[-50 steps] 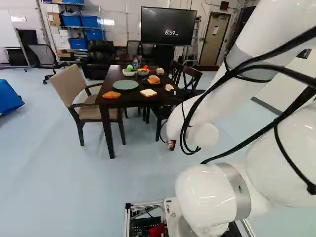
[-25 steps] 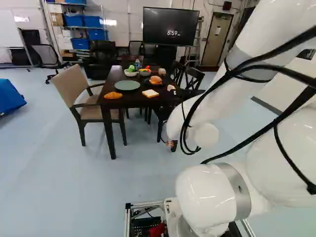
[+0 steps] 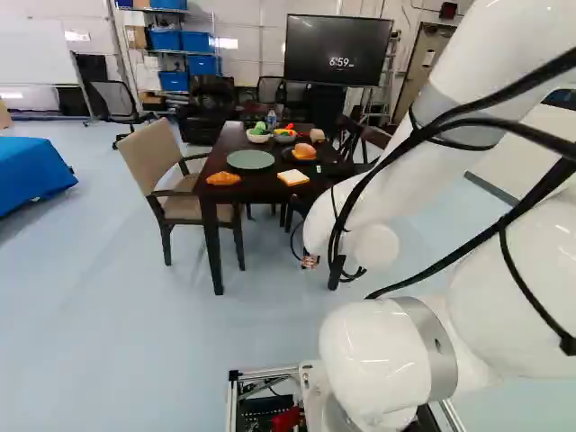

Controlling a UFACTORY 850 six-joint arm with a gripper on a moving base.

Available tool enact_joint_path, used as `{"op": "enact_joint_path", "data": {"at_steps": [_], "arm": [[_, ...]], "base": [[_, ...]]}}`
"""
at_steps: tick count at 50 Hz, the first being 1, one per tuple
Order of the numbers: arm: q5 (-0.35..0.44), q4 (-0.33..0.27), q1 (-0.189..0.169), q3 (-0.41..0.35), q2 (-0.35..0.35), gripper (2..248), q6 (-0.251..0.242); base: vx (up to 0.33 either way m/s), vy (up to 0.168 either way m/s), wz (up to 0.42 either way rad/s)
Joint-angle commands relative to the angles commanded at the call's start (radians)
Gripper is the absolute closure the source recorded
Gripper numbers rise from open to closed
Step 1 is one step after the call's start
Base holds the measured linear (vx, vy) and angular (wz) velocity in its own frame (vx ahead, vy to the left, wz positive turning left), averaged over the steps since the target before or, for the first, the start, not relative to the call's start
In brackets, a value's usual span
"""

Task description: Move the croissant to the empty plate

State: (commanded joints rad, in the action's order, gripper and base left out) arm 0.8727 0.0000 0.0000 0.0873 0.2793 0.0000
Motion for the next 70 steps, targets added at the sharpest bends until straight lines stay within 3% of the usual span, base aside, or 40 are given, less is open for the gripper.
{"op": "enact_joint_path", "data": {"at_steps": [19, 70], "arm": [[0.000, 0.000, 0.000, 0.000, 0.000, 3, 0.000], [0.000, 0.000, 0.000, 0.000, 0.000, 3, 0.000]], "base": [[0.189, -0.004, 0.151], [0.156, 0.022, -0.013]]}}
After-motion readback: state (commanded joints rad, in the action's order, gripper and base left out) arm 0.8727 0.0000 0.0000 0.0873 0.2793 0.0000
